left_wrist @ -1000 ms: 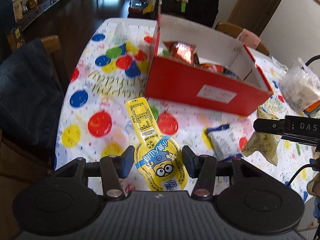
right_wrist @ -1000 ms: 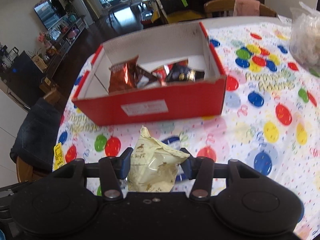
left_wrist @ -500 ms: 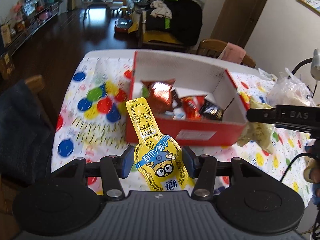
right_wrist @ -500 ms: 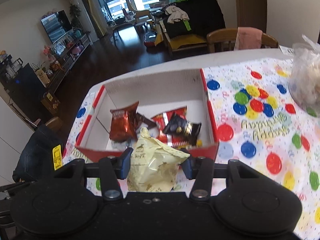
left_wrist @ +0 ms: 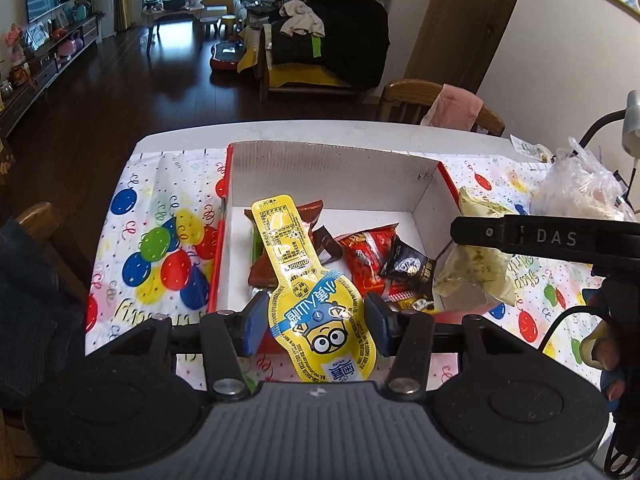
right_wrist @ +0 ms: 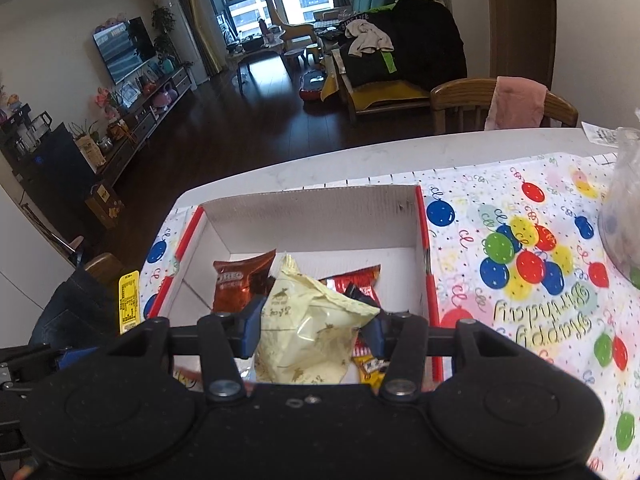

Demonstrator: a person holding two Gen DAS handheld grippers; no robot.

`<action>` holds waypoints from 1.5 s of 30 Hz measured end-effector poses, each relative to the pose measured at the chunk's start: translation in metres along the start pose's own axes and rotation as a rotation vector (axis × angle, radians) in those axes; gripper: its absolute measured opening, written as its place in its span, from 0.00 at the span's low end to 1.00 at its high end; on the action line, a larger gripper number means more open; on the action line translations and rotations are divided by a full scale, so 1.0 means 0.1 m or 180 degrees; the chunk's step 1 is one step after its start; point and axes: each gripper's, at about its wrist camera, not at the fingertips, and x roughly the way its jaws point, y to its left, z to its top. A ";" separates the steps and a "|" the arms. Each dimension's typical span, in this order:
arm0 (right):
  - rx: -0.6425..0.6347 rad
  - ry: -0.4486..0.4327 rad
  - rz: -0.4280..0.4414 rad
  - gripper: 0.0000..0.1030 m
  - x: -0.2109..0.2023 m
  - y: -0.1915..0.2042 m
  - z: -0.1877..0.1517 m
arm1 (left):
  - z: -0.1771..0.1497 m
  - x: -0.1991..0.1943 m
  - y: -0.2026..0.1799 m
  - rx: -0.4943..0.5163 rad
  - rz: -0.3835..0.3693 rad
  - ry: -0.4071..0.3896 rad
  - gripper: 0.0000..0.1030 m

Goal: Organize snacks
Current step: 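Carry the Minion candy and cream bag into the red box and open both tools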

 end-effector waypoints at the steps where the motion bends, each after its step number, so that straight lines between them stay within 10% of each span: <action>1: -0.0012 0.0007 -0.0011 0.48 0.03 0.00 0.03 | 0.03 0.04 0.00 -0.0010 0.0006 0.0021 0.49; 28: -0.0299 0.0627 -0.0052 0.48 1.27 0.06 0.37 | 0.32 1.08 -0.07 -0.0147 0.0445 0.0546 0.49; 45: -0.0334 0.0690 -0.0016 0.58 1.33 0.05 0.23 | 0.18 1.31 -0.01 -0.0191 0.0449 0.0730 0.49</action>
